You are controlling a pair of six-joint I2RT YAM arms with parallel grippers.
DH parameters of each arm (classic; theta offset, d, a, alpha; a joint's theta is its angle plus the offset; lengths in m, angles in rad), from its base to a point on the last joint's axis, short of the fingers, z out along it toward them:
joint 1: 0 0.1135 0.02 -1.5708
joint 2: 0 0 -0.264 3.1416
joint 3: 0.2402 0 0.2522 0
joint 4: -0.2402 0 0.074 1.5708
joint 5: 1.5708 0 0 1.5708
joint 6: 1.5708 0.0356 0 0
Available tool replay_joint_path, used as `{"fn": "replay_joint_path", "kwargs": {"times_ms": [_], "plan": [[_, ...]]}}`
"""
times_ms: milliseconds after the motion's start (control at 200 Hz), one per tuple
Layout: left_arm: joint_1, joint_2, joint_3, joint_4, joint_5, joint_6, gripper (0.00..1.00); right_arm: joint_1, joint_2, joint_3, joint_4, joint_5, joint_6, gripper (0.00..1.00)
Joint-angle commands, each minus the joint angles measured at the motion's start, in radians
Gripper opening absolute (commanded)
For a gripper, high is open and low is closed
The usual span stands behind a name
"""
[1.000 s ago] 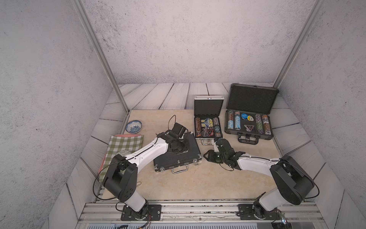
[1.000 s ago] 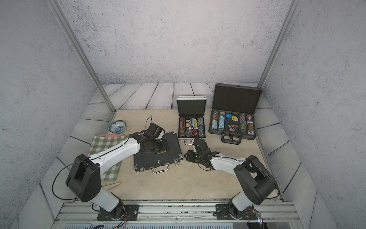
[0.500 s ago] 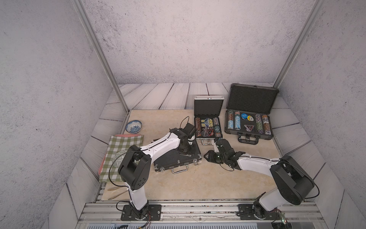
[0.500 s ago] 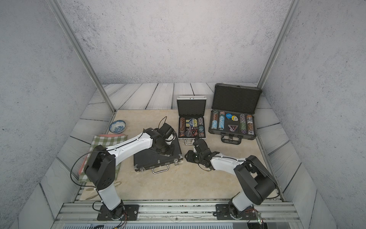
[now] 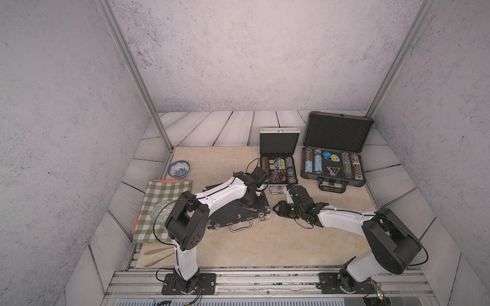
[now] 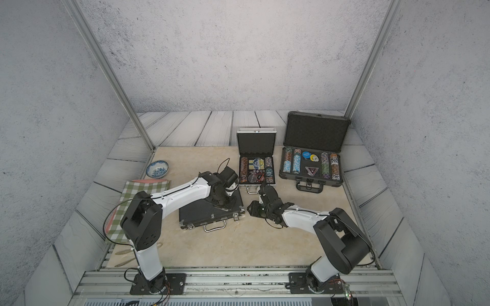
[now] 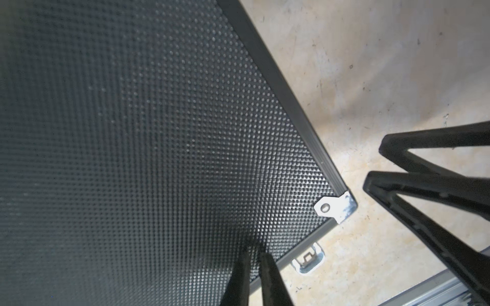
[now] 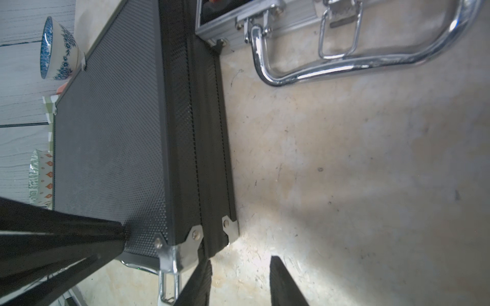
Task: Close the poker set cases
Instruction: Fasten the fastener on the poker set case.
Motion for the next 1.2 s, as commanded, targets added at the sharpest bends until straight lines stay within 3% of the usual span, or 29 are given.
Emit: {"fn": "replay_joint_path", "kwargs": {"times_ms": [0,300,646,1196], "plan": [[-0.008,0.049,-0.01,-0.066,-0.036,0.013,0.14,0.001,-0.067,-0.005,-0.03,0.001,-0.024,0.39],[-0.01,0.074,-0.055,-0.064,-0.058,0.013,0.11,0.01,-0.107,-0.017,-0.026,-0.09,-0.027,0.38],[-0.01,0.069,-0.073,-0.038,-0.062,0.0,0.1,0.077,-0.019,-0.018,0.091,-0.167,0.029,0.2],[-0.009,0.051,-0.056,-0.029,-0.07,-0.011,0.1,0.127,0.125,0.007,0.083,-0.111,-0.001,0.16]]}}
